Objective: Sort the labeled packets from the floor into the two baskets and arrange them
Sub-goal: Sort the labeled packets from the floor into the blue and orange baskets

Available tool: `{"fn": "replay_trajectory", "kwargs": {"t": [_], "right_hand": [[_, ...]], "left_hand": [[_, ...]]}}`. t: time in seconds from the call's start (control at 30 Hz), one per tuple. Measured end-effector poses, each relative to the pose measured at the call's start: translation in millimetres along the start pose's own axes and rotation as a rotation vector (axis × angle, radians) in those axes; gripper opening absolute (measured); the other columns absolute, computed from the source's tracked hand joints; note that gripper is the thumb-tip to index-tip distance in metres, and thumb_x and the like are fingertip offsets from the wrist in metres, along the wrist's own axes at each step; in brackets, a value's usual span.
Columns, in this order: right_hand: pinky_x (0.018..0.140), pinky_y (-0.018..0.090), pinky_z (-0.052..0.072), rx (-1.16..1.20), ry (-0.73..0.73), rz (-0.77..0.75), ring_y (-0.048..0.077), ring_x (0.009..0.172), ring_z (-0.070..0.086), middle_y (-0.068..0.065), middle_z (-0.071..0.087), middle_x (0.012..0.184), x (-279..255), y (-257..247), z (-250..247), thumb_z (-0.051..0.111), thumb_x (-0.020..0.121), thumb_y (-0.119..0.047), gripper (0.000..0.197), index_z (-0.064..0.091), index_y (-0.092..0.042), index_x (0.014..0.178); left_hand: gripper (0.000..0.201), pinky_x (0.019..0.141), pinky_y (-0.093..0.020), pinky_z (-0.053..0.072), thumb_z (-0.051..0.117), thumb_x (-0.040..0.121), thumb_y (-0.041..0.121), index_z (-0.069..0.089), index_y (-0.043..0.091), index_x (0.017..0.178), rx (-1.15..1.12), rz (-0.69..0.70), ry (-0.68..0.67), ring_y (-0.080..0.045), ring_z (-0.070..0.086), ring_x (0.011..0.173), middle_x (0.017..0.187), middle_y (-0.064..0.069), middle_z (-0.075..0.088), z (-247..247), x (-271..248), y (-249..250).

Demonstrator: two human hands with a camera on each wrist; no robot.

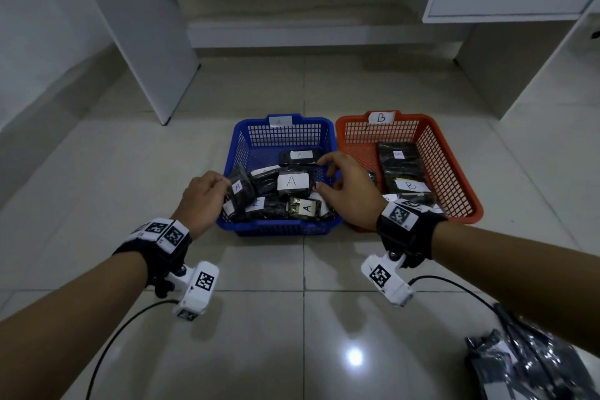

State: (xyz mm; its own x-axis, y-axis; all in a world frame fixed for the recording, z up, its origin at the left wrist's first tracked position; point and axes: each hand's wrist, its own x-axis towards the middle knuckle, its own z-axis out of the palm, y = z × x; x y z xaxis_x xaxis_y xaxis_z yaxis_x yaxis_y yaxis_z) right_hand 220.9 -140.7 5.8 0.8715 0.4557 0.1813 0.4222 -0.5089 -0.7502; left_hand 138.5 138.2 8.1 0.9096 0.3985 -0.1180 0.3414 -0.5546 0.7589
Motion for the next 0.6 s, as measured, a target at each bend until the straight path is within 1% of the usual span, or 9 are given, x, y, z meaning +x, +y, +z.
{"fn": "replay_trajectory", "kwargs": {"t": [0.07, 0.1, 0.17, 0.2, 0.3, 0.37, 0.4, 0.5, 0.6], "right_hand": [[0.067, 0.015, 0.042, -0.001, 0.008, 0.002, 0.005, 0.076, 0.052, 0.0, 0.053, 0.105, -4.6, 0.7, -3.0, 0.07, 0.09, -0.016, 0.036, 0.056, -0.02, 0.123], [0.065, 0.011, 0.041, -0.001, 0.011, 0.001, 0.004, 0.074, 0.052, -0.002, 0.053, 0.104, -8.6, 0.5, -5.0, 0.07, 0.09, -0.016, 0.035, 0.056, -0.021, 0.122], [0.064, 0.011, 0.042, 0.015, 0.002, -0.016, 0.005, 0.07, 0.052, -0.006, 0.051, 0.1, -21.8, 1.0, -10.0, 0.071, 0.09, -0.015, 0.033, 0.057, -0.023, 0.119], [0.064, 0.012, 0.042, 0.024, -0.014, -0.026, 0.005, 0.069, 0.052, -0.008, 0.05, 0.098, -31.7, 1.8, -13.0, 0.071, 0.09, -0.015, 0.032, 0.058, -0.023, 0.118], [0.068, 0.015, 0.045, 0.003, -0.132, -0.047, 0.008, 0.074, 0.054, -0.007, 0.051, 0.098, -71.7, 9.7, -25.7, 0.071, 0.089, -0.015, 0.03, 0.059, -0.023, 0.116], [0.071, 0.019, 0.049, -0.028, -0.227, -0.047, 0.008, 0.079, 0.057, -0.005, 0.055, 0.103, -104.5, 19.2, -38.0, 0.071, 0.089, -0.018, 0.03, 0.058, -0.025, 0.115], [0.072, 0.021, 0.051, -0.055, -0.27, -0.021, 0.009, 0.081, 0.058, -0.006, 0.056, 0.104, -121.8, 26.2, -45.1, 0.071, 0.09, -0.02, 0.029, 0.059, -0.026, 0.115], [0.08, 0.032, 0.054, -0.156, -0.395, 0.098, 0.01, 0.084, 0.059, -0.008, 0.058, 0.105, -169.0, 51.1, -70.0, 0.068, 0.092, -0.024, 0.024, 0.061, -0.025, 0.114], [0.086, 0.037, 0.053, -0.332, -0.55, 0.174, 0.008, 0.091, 0.056, -0.008, 0.06, 0.108, -209.5, 76.9, -98.5, 0.066, 0.092, -0.032, 0.026, 0.063, -0.024, 0.116]], "left_hand": [[0.034, 0.081, -0.037, 0.044, 0.039, 0.078, 0.045, 0.063, 0.024, 0.087, -0.002, 0.022, 0.02, -0.026, 0.059, 0.095, 0.105, -0.01, 0.062, -1.6, -3.0, 2.3], [0.03, 0.082, -0.036, 0.044, 0.041, 0.08, 0.044, 0.063, 0.025, 0.087, 0.001, 0.043, 0.041, -0.025, 0.059, 0.096, 0.105, -0.01, 0.06, -1.3, -6.2, 5.4], [0.012, 0.081, -0.033, 0.042, 0.051, 0.091, 0.027, 0.061, 0.021, 0.087, 0.043, 0.116, 0.082, -0.023, 0.056, 0.09, 0.103, -0.009, 0.056, 3.2, -18.5, 17.5], [0.007, 0.079, -0.032, 0.041, 0.055, 0.091, 0.018, 0.06, 0.018, 0.086, 0.068, 0.183, 0.096, -0.021, 0.055, 0.085, 0.099, -0.008, 0.054, 8.3, -27.3, 25.1], [0.013, 0.071, -0.025, 0.041, 0.066, 0.084, 0.004, 0.058, 0.014, 0.083, 0.052, 0.419, 0.06, -0.009, 0.05, 0.074, 0.085, -0.001, 0.053, 32.9, -63.4, 51.1], [0.016, 0.069, -0.021, 0.042, 0.069, 0.084, 0.004, 0.057, 0.014, 0.084, 0.017, 0.538, -0.087, -0.011, 0.052, 0.075, 0.082, 0.001, 0.052, 56.1, -89.1, 65.6], [0.015, 0.07, -0.021, 0.043, 0.07, 0.084, 0.01, 0.057, 0.017, 0.086, 0.018, 0.563, -0.199, -0.012, 0.053, 0.077, 0.084, 0.001, 0.053, 70.0, -100.9, 71.0], [0.019, 0.075, -0.026, 0.049, 0.071, 0.083, 0.035, 0.056, 0.033, 0.095, 0.138, 0.57, -0.567, -0.008, 0.055, 0.086, 0.093, 0.013, 0.056, 113.9, -133.8, 79.3], [0.028, 0.084, -0.031, 0.051, 0.068, 0.084, 0.05, 0.053, 0.04, 0.105, 0.333, 0.573, -0.886, 0.0, 0.052, 0.094, 0.104, 0.02, 0.053, 156.1, -167.4, 80.7]]}}
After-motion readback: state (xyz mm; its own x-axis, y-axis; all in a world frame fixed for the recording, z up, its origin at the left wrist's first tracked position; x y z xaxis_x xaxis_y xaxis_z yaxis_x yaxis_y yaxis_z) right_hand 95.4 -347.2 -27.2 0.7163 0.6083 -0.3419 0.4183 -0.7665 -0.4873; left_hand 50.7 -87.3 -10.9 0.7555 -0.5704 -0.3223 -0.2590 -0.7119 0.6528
